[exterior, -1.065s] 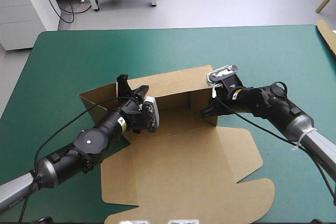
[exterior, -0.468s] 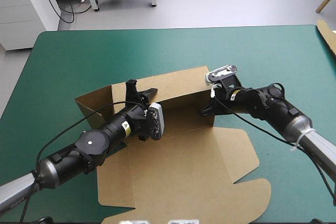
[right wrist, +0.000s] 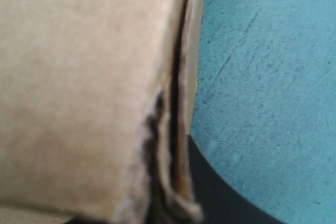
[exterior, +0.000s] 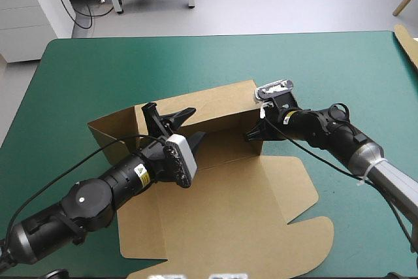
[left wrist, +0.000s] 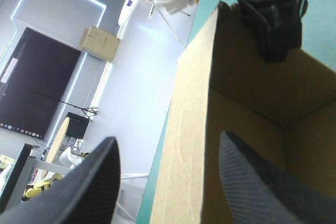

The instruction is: Fold the box

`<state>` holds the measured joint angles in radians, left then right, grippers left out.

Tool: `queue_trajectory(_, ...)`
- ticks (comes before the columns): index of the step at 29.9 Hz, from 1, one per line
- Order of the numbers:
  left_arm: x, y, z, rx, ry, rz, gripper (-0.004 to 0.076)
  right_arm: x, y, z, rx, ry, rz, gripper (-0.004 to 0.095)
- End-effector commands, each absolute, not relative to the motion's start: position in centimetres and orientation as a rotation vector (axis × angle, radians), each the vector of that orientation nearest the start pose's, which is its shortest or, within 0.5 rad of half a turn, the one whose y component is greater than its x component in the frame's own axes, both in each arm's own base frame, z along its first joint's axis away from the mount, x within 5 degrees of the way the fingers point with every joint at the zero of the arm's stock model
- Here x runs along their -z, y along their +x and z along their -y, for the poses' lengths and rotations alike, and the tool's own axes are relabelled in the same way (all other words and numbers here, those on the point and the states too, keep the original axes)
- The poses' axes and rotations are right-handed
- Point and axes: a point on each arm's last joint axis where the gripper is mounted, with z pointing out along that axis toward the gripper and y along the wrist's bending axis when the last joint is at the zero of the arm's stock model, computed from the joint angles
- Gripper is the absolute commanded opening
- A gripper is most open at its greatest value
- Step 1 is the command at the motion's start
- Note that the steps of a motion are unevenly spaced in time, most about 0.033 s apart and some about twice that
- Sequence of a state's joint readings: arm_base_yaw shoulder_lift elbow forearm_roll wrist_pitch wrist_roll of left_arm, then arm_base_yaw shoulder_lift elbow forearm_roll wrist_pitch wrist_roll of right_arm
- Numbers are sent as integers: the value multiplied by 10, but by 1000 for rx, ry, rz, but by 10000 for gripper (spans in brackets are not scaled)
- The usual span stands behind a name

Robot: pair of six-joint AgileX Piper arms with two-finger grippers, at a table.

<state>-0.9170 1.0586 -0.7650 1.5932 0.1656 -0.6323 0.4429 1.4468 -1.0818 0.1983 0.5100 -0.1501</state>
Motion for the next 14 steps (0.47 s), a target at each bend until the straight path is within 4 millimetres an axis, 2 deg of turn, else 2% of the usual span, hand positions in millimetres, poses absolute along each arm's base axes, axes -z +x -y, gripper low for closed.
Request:
queue_trajectory(1, -357, 144, 171, -161, 1274, -1147, 409, -319, 284, -142, -357, -480, -2185, -20)
queue_trajectory(9, -363, 120, 175, -57, 1248, -1174, 409, -319, 285, -139, -323, -462, -2200, -21)
queue_trajectory(14, -365, 113, 168, -214, 1236, -1197, 403, -319, 283, -139, -316, -461, -2236, -21)
